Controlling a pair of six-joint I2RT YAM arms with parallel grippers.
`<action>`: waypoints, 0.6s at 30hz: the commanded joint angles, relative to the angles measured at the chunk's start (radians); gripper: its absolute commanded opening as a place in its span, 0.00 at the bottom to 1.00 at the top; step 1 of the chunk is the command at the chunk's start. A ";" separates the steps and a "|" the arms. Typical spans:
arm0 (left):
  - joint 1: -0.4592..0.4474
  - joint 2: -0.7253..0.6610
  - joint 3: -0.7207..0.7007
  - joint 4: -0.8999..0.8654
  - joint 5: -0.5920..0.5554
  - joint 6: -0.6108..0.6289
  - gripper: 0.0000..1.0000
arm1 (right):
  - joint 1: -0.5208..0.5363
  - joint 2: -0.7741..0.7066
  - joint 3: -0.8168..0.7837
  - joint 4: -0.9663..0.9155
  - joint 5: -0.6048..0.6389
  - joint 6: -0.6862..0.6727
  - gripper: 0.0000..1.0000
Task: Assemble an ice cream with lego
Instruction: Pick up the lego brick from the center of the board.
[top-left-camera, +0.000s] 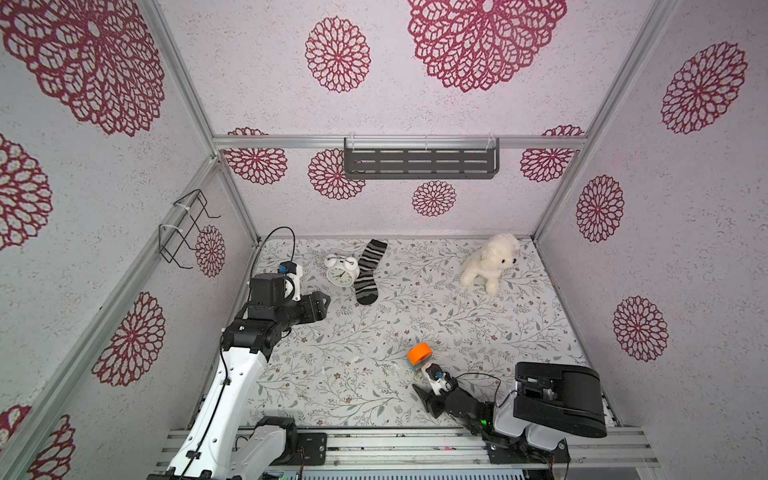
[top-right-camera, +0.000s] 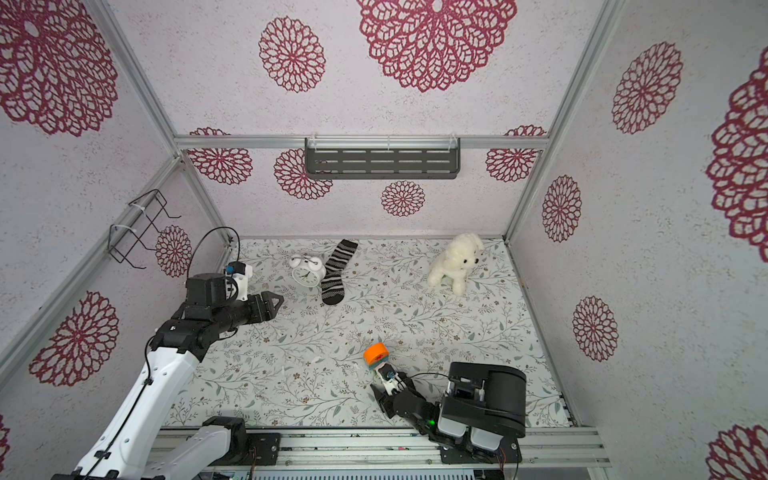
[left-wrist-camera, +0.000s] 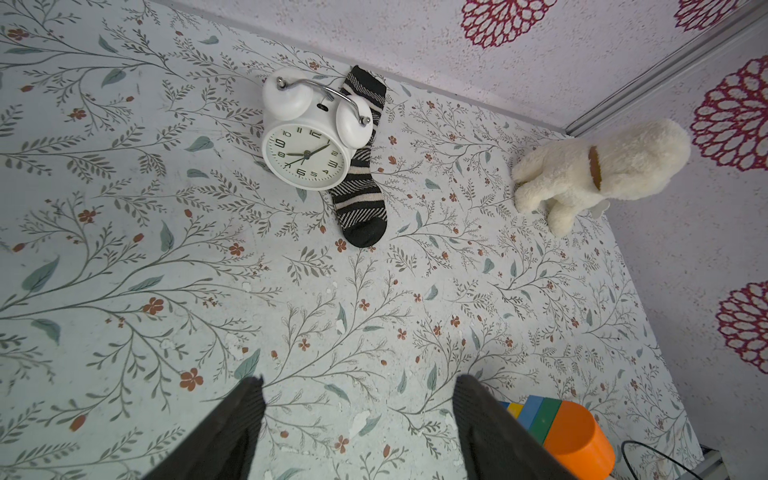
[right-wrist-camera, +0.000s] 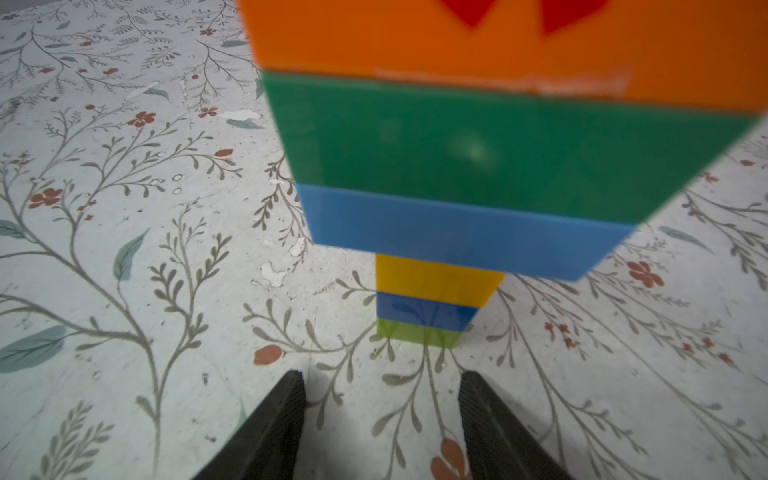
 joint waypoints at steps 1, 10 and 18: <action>0.007 0.005 0.010 0.004 -0.009 0.014 0.76 | 0.006 0.033 0.006 0.098 0.072 0.025 0.63; 0.008 0.011 0.010 0.002 -0.003 0.014 0.76 | 0.006 0.108 0.004 0.199 0.129 0.047 0.63; 0.009 0.006 0.008 0.000 -0.006 0.014 0.76 | 0.006 0.214 0.004 0.336 0.139 0.041 0.63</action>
